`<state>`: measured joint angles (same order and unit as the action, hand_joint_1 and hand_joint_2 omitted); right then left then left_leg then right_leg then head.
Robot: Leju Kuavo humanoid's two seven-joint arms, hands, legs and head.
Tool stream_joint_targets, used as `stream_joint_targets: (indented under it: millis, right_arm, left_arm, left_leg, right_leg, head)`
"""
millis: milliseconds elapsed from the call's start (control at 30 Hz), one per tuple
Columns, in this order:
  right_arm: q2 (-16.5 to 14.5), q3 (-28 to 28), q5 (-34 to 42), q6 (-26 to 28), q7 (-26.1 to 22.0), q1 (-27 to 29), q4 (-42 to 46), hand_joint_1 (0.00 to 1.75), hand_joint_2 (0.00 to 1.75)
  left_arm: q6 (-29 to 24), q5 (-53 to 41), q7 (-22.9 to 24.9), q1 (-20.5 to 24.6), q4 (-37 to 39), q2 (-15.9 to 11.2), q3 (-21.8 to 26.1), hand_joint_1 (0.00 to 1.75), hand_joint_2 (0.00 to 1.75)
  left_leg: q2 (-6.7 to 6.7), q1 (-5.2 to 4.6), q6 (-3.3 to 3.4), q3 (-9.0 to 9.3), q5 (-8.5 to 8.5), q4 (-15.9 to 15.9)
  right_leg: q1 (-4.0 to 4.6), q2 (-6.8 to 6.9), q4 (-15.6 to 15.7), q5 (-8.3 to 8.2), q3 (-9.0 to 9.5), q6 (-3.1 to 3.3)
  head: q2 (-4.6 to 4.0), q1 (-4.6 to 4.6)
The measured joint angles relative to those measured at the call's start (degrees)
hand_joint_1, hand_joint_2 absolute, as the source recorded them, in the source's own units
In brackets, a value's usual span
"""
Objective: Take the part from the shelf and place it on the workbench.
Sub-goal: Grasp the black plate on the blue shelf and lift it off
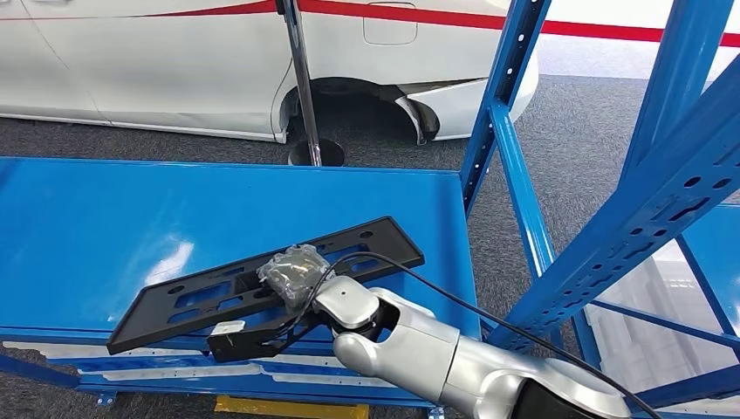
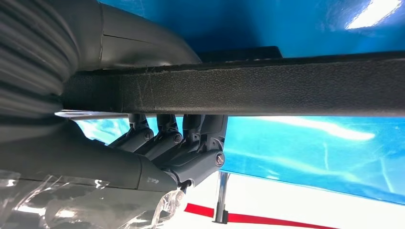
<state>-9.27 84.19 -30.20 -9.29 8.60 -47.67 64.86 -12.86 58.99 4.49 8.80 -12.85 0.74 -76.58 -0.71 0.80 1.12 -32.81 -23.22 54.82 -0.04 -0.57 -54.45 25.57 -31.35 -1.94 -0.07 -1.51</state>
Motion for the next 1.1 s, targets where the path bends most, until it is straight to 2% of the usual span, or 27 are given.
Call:
stream_joint_targets:
  millis: [400,800,967,1100]
  right_arm:
    - [0.87,-0.10,-0.46,0.49,0.66,0.05,0.50,1.75,1.75]
    - [1.68,-0.20,-2.20,2.16,1.30,0.63,0.99,1.75,1.75]
    - [2.10,-0.73,-4.34,5.43,1.08,1.57,1.63,1.75,1.75]
    - [2.66,-2.36,-9.39,11.62,0.68,3.29,3.13,1.75,1.75]
  left_arm:
    - [-2.10,-2.68,-1.50,0.37,0.00,0.09,-1.72,0.00,1.75]
    - [-1.83,-1.68,-1.58,1.13,0.00,0.20,-1.91,0.00,1.75]
    - [-1.83,-1.68,-1.61,1.23,0.00,0.20,-1.89,0.00,1.75]
    - [-1.83,-1.64,-1.62,1.23,0.00,0.20,-1.89,0.00,1.75]
  left_leg:
    - [0.00,-0.02,0.00,0.11,0.00,0.00]
    - [0.00,-0.01,0.00,0.13,0.00,0.00]
    - [0.00,-0.01,0.00,0.13,0.00,0.00]
    - [0.00,-0.01,0.00,0.12,0.00,0.00]
  right_leg:
    - [-0.03,0.00,0.01,-0.02,0.09,0.00]
    - [0.01,0.00,0.00,-0.01,0.12,0.01]
    - [0.01,0.00,0.00,-0.01,0.12,0.01]
    - [0.00,0.00,0.01,-0.01,0.11,0.01]
  head:
    - [0.00,0.00]
    - [0.00,0.00]
    - [0.00,0.00]
    - [0.00,0.00]
